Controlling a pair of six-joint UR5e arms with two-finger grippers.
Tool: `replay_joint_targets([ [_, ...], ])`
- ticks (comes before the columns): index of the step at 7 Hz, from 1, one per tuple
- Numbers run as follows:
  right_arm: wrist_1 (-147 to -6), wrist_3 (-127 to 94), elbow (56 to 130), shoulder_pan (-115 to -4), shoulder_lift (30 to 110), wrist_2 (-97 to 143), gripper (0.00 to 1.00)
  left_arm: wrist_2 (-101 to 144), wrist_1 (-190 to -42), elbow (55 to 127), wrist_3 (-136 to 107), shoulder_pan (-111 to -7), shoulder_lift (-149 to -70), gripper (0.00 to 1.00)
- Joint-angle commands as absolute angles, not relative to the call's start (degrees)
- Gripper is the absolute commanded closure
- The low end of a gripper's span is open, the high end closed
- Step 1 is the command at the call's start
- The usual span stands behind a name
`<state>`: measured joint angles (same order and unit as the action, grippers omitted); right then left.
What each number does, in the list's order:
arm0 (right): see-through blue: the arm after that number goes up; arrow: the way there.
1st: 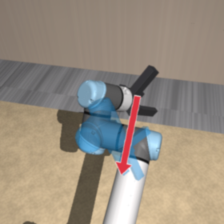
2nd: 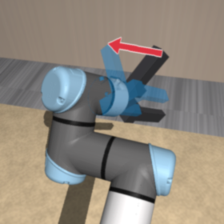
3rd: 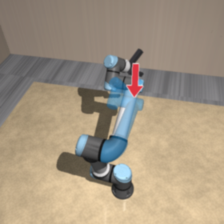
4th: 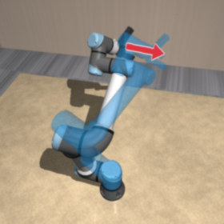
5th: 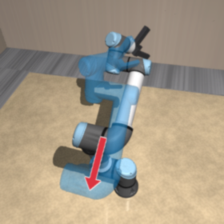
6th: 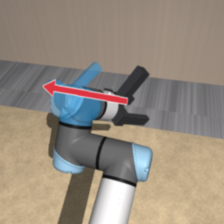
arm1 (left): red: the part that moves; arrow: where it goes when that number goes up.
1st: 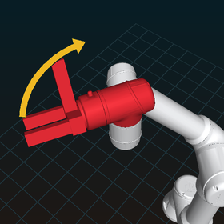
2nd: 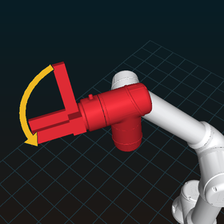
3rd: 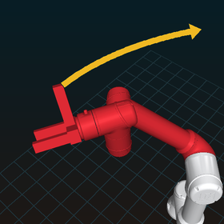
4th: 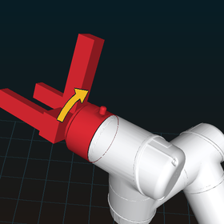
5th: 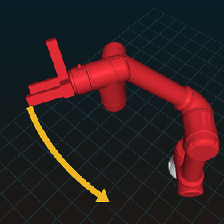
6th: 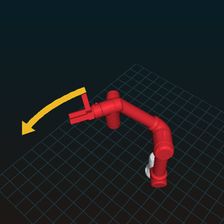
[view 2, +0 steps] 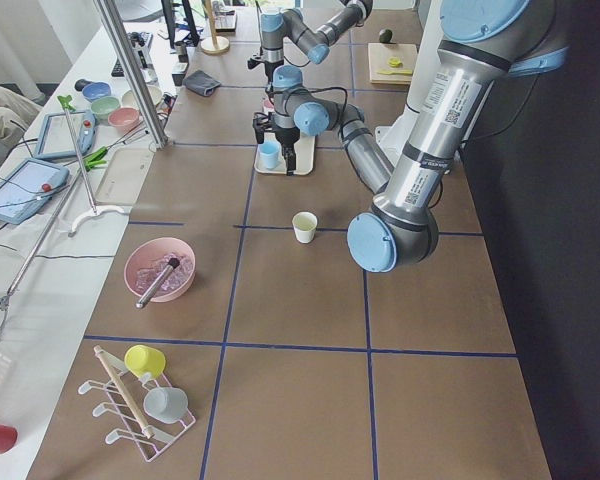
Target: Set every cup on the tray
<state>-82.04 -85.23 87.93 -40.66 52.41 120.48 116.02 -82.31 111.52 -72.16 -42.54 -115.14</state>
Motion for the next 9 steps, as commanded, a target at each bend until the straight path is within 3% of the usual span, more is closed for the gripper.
replay_joint_targets([
  [1,-82.09,-85.96,87.89,-38.5,52.47,117.07,0.79,116.1,-82.53,111.27,-72.16,-42.54,-115.14,0.0],
  [3,-82.0,-85.08,87.89,-38.23,52.47,114.54,0.0,116.1,-82.62,111.18,-72.16,-42.45,-115.14,0.0],
  [6,-82.61,-77.39,88.5,-44.87,53.34,121.33,0.0,116.19,-82.27,112.67,-65.36,-43.67,-113.22,0.0],
  [9,-82.53,-55.72,96.57,-54.72,67.79,128.04,0.0,119.51,-83.75,116.44,-51.29,-49.29,-102.09,0.0],
])
